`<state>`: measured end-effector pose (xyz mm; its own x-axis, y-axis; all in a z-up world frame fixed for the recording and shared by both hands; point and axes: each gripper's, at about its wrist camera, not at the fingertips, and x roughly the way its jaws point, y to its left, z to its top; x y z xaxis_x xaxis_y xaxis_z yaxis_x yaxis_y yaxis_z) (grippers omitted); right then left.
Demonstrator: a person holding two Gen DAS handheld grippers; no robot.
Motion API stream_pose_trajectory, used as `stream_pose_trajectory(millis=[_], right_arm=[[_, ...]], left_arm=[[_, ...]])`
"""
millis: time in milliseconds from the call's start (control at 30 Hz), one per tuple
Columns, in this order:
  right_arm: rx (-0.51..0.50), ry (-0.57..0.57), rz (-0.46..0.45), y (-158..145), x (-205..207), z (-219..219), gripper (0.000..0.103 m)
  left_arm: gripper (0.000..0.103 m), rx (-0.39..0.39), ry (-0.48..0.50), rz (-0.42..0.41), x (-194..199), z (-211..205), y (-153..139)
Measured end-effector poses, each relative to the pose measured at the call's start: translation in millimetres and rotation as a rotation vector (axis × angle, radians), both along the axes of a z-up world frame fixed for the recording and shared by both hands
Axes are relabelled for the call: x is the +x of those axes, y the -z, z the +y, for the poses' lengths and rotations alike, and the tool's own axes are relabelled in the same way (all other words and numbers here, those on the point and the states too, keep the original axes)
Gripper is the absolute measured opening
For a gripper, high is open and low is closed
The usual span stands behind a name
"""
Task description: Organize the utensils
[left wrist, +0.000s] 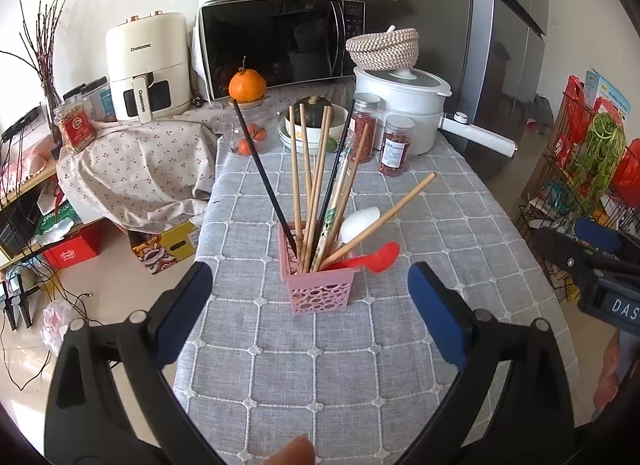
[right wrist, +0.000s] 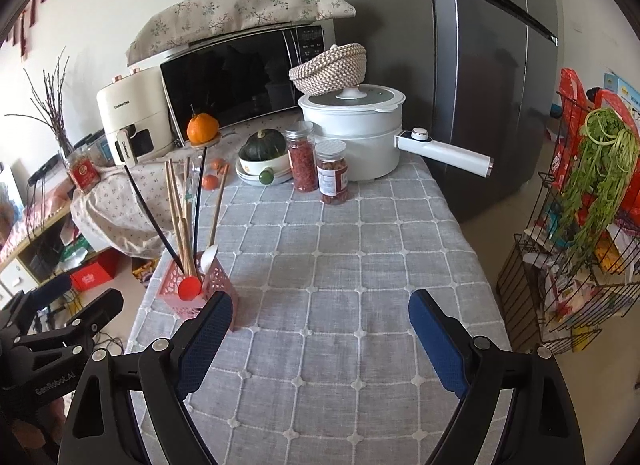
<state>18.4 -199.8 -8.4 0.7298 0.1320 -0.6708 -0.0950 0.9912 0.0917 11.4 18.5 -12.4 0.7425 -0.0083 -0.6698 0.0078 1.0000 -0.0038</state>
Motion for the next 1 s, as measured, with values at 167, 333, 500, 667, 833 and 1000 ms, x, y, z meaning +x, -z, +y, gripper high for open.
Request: stream_pose_trajectory(millis=[167,333,500,667,833,1000], right_arm=[[-0.022,-0.012,-0.007,-1.2,-0.1,7.2,0.091],[-0.021,-0.018,-0.009,-2.0,0.9,11.3,0.091],[-0.020,-0.016,-0.008,-2.1,1.8,10.9,0.091],[-0.008,-0.003,-0.004,-1.8,2.6,8.6,0.091],[-0.004,0.004,-0.004,-1.5,2.4,7.4,0.091],[-0.005,0.005,-0.004,-1.3,2.5,7.3,0.091]], left_arm=[[0.098,0.003,-0.003,0.003,-1.9,0.1,1.6],[0.098,0.001,-0.012,0.000,-3.6,2.5,1.8],[0.098,0.000,-0.009,-0.001,-3.6,3.8,2.2],[0.098,0.004,0.000,-0.002,-2.7,2.0,2.9],[0.098,0.004,-0.001,-0.002,-2.8,1.3,2.9],[0.098,0.004,-0.001,-0.003,-3.0,1.7,2.9]])
